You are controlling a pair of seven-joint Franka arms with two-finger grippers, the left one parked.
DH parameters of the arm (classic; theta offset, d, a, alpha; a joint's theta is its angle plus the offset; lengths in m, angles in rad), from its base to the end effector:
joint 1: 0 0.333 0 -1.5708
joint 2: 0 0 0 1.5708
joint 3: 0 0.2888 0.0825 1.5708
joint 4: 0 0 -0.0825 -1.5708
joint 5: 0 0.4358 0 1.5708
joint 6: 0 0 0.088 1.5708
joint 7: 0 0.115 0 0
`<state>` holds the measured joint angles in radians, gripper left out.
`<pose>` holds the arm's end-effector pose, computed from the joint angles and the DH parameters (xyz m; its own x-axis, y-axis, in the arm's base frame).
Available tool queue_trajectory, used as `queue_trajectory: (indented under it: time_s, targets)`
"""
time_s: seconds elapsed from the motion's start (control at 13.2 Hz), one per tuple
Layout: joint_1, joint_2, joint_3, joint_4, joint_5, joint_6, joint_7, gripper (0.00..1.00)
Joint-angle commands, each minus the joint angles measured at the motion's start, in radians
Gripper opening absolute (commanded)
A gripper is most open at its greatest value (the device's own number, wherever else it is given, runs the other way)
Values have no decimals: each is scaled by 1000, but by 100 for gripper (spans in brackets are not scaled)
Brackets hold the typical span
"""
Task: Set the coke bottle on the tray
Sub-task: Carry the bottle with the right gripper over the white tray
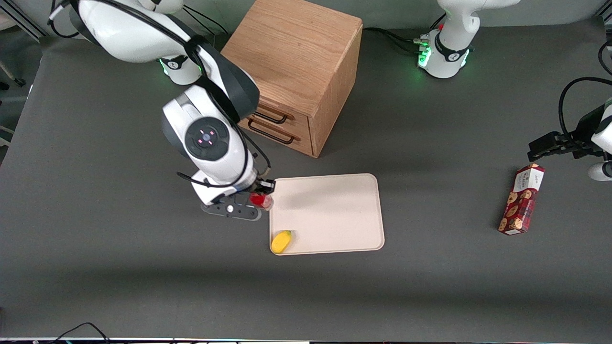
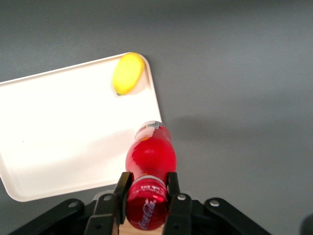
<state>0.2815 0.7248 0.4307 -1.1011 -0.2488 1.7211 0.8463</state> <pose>0.6516 0.4131 0.3715 0.9817 -0.1808 -0.0603 -0.1803 -0.9835 0.0127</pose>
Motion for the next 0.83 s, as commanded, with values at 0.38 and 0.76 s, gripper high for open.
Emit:
queue_trajectory:
  time_s: [0.38, 0.76]
  targets:
    - [99, 150, -10, 26, -118, 89, 45, 0]
    - [99, 151, -26, 26, -121, 91, 34, 35]
